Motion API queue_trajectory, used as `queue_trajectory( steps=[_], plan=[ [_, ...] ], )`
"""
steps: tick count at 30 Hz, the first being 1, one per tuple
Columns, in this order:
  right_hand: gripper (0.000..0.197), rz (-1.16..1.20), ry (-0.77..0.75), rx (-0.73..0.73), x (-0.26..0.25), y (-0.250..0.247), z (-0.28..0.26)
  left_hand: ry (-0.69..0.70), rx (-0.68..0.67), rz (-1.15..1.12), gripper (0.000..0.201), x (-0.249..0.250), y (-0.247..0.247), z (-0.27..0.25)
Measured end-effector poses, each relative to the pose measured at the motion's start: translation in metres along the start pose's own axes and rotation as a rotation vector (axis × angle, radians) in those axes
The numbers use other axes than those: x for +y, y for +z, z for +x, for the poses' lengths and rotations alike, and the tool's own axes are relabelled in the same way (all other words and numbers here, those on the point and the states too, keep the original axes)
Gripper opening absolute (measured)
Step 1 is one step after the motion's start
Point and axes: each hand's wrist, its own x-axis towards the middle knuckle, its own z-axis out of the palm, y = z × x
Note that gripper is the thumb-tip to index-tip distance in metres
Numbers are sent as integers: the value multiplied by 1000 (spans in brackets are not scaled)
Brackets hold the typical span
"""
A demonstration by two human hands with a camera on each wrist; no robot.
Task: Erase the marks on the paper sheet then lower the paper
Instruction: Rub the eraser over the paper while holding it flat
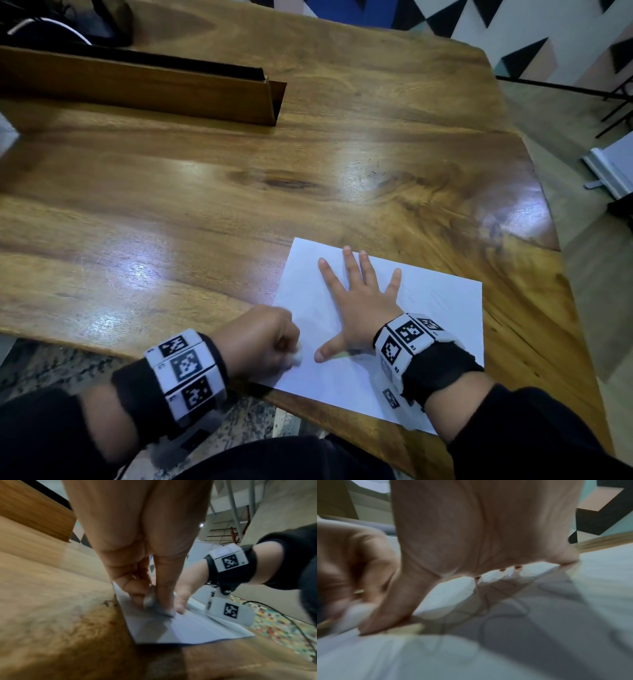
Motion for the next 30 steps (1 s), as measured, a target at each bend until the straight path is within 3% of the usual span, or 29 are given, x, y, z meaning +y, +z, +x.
queue_trajectory(
  steps=[2,6,11,16,21,23,27,30],
  plan=[
    [143,0,1,-2,-1,0,0,-4,-76,10,15,1,-4,1],
    [143,-1,6,-11,-1,0,0,-33,154,26,14,6,-11,20],
    [143,-1,4,-8,-2,0,0,20,-132,30,14,7,-2,2],
    [144,-1,5,-16,-1,0,0,-26,172,38,14,9,-10,26],
    [144,1,4,-11,-1,0,0,9,-70,82,18,3,-2,8],
    [144,2,5,-9,-2,0,0,-7,-36,80,15,5,-6,15],
    [143,7,11,-7,-2,0,1,1,193,99,8,10,-6,31],
    [143,7,13,-6,-1,1,1,71,60,109,11,6,7,14]
  ],
)
